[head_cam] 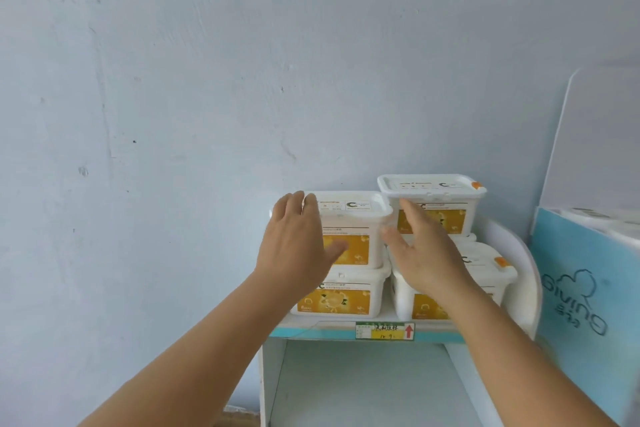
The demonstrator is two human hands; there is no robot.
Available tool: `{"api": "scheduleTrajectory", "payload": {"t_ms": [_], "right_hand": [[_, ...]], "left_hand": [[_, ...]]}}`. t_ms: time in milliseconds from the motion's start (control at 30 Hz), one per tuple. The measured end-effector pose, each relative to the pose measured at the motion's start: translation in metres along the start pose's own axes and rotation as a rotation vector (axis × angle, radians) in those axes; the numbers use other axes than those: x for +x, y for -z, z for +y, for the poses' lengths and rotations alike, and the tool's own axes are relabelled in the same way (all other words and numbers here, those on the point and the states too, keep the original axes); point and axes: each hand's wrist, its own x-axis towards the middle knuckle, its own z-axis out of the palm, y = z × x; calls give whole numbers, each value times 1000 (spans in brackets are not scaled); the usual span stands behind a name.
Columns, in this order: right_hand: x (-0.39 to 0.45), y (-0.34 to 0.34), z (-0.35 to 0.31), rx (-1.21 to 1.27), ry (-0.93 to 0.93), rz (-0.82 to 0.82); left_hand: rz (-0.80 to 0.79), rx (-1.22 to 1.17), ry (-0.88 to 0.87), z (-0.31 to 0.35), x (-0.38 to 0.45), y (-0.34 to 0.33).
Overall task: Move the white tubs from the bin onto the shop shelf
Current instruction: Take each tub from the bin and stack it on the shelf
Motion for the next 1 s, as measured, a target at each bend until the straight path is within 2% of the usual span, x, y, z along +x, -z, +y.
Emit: {"api": "scheduleTrajectory", "payload": {"t_ms": [267,667,833,1000], "right_hand": [[-86,14,36,-416,-61,-167],[-237,51,134,-496,-493,-292],[-288,72,183,-472,-687,-307],[-325,98,240,-456,-834,-323]], "left_hand": [[-141,49,-302,43,-66,-35],[-513,-19,-583,134,-159,-129],[-604,-54,-725,184,-193,-173],[-708,-77,-797,245,-218,-222]]}}
